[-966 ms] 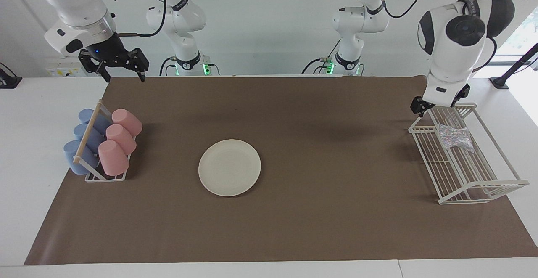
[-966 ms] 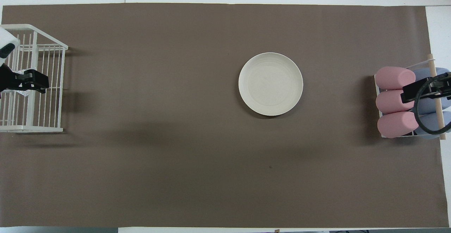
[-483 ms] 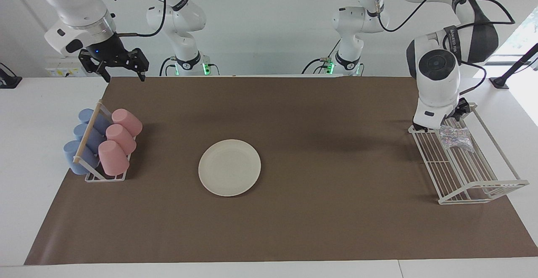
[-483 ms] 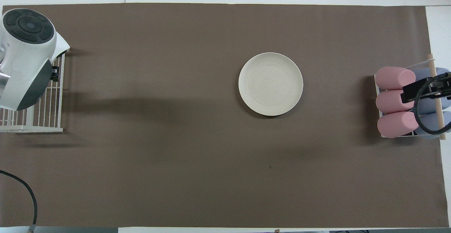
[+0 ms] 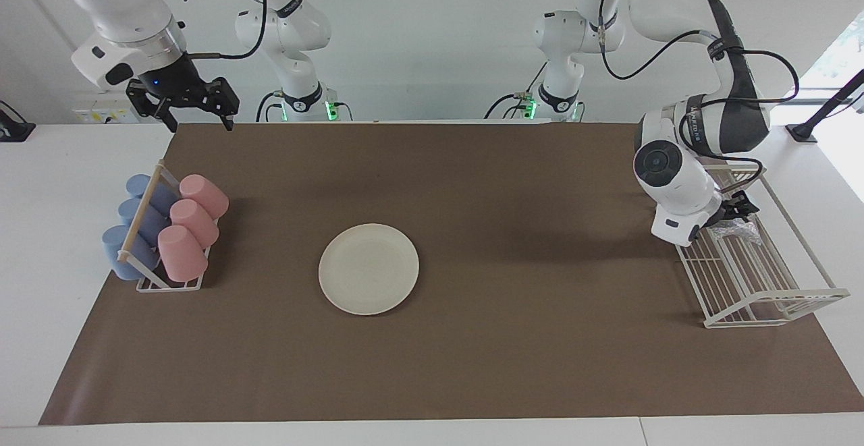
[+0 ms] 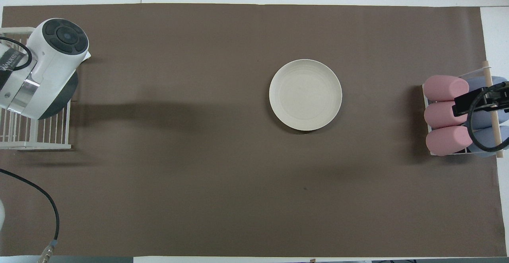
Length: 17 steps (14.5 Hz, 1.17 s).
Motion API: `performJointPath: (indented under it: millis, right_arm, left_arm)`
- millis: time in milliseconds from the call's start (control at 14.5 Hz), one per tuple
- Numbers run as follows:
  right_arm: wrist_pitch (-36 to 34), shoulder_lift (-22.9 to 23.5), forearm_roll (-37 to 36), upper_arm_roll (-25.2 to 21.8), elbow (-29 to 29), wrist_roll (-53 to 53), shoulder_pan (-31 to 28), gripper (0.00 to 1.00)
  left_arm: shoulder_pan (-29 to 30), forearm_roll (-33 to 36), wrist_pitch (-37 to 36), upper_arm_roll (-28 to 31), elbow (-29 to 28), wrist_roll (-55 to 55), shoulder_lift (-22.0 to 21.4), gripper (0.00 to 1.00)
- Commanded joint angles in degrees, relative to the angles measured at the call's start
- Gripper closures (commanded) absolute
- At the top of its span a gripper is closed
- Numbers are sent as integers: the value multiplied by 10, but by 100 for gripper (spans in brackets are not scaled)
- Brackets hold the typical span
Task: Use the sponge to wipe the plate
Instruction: 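Reach the left gripper into the white basket and grasp the clear scrubber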
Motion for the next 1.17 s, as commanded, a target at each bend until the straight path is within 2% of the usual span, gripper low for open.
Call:
performJointPath:
  millis: [0,69,138,414,1103]
  right_arm:
    - [4,-13,8,0,-16,-8,-2,0]
    - [4,-13,9,0,-16,-8,-2,0]
    - [3,-13,8,0,-16,-8,-2,0]
    - [4,-13,8,0,-16,-8,-2,0]
    - [5,-13,8,0,-14,-4,-1,0]
  left_arm:
    - [-2,15,2,4,-2,-6,-2,16]
    - [-1,15,3,5,-4,-7,-2,23]
    - [0,15,3,5,-5,-7,-3,36]
    - [1,15,-3,5,1,-6,-2,99]
    - [1,22,-4,4,12,-4,-3,100]
